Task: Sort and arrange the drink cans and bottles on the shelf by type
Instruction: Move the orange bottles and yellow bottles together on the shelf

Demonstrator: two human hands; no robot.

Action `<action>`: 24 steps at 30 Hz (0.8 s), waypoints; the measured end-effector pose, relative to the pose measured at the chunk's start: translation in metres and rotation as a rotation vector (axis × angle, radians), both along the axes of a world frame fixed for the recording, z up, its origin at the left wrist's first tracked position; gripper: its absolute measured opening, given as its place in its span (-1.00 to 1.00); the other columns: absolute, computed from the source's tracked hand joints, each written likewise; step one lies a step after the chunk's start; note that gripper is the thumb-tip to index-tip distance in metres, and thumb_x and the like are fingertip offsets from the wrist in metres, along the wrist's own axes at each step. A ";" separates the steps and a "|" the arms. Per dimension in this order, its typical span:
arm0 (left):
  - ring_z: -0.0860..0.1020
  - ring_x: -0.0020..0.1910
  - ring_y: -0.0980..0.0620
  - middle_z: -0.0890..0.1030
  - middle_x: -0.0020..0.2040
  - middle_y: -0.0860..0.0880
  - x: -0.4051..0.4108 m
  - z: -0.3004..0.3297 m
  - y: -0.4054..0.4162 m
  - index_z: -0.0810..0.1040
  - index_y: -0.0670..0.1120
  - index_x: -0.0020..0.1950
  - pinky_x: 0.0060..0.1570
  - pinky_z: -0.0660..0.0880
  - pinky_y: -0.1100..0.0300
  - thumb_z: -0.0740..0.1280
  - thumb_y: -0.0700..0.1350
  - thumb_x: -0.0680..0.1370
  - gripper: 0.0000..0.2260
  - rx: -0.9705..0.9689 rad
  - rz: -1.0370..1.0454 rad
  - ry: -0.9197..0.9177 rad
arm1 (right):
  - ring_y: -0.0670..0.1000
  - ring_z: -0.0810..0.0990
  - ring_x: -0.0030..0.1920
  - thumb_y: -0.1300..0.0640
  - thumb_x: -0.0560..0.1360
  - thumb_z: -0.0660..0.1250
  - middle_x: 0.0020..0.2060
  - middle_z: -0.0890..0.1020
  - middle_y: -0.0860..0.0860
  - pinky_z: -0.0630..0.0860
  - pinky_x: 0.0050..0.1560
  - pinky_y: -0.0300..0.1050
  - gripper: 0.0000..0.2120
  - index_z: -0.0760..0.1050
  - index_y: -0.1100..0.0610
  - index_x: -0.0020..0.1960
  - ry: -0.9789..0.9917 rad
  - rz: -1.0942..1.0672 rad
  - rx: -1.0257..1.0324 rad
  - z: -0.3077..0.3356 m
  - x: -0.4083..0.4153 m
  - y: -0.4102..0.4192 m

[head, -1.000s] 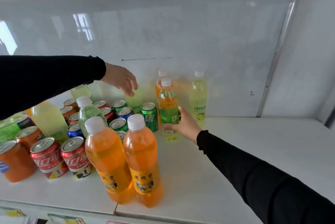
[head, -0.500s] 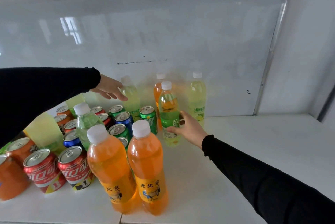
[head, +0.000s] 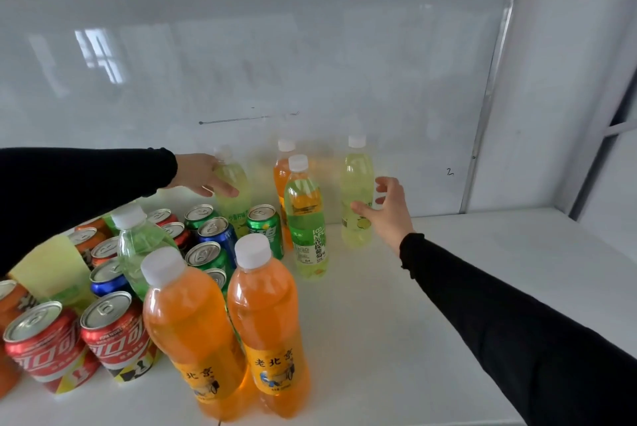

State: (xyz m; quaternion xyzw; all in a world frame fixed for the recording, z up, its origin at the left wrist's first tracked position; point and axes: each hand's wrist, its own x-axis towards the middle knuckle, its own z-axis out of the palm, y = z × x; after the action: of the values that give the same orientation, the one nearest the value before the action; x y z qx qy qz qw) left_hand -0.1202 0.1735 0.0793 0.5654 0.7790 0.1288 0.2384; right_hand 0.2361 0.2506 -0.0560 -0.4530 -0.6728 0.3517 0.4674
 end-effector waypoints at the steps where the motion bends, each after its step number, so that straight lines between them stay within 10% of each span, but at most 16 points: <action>1: 0.61 0.11 0.03 0.58 0.22 -0.06 0.002 0.000 -0.001 0.48 -0.13 0.41 -0.13 0.56 0.35 0.65 0.28 0.01 0.05 0.013 -0.015 0.024 | 0.00 0.47 0.21 0.03 0.42 0.57 0.27 0.42 -0.01 0.48 0.20 -0.09 -0.24 0.24 0.09 0.48 0.001 0.081 -0.061 0.004 0.000 0.005; 5: 0.59 -0.04 0.12 0.56 0.07 -0.02 0.010 0.013 -0.010 0.42 -0.16 0.42 -0.24 0.49 0.45 0.60 0.10 0.30 -0.21 0.063 -0.037 0.075 | 0.00 0.59 0.20 0.11 0.49 0.51 0.24 0.58 0.02 0.54 0.15 -0.12 -0.36 0.26 0.06 0.45 -0.047 0.303 -0.214 0.015 0.002 0.016; 10: 0.57 0.14 0.02 0.58 0.25 -0.01 0.017 0.047 -0.039 0.47 -0.04 0.40 0.09 0.47 0.23 0.59 0.08 0.35 -0.33 0.201 -0.088 0.109 | -0.01 0.62 0.11 0.12 0.43 0.56 0.07 0.62 -0.05 0.58 0.11 -0.06 -0.48 0.38 0.06 0.28 -0.093 0.229 -0.122 0.017 -0.001 0.010; 15: 0.58 0.07 0.27 0.63 0.10 0.25 0.039 0.084 -0.084 0.53 0.25 0.14 0.04 0.42 0.30 0.48 0.49 0.05 -0.28 0.438 -0.210 0.137 | -0.11 0.58 0.05 0.06 0.40 0.58 0.03 0.60 -0.14 0.56 0.07 -0.11 -0.45 0.38 0.05 0.27 -0.120 0.131 0.068 0.031 0.009 -0.012; 20: 0.59 0.13 0.16 0.60 0.16 0.22 0.076 0.097 -0.111 0.49 0.17 0.25 0.27 0.46 0.13 0.58 0.08 0.29 -0.43 0.664 -0.265 0.116 | -0.32 0.51 0.08 0.08 0.40 0.57 0.07 0.57 -0.22 0.54 0.11 -0.12 -0.42 0.37 0.01 0.31 -0.053 0.094 0.162 0.057 0.032 -0.043; 24: 0.56 0.22 0.06 0.58 0.20 0.20 0.116 0.107 -0.133 0.47 0.12 0.33 0.32 0.44 0.09 0.56 0.14 0.30 -0.37 0.795 -0.266 0.184 | -0.43 0.50 0.04 0.06 0.39 0.57 0.08 0.59 -0.21 0.56 0.15 -0.05 -0.44 0.38 -0.02 0.27 -0.032 0.087 0.192 0.065 0.060 -0.067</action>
State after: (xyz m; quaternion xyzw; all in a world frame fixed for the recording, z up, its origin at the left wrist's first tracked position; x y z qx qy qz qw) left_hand -0.0038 0.0405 0.1862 0.7179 0.6070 0.3364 -0.0539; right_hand 0.2957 0.1833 0.0094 -0.3819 -0.7298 0.2984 0.4822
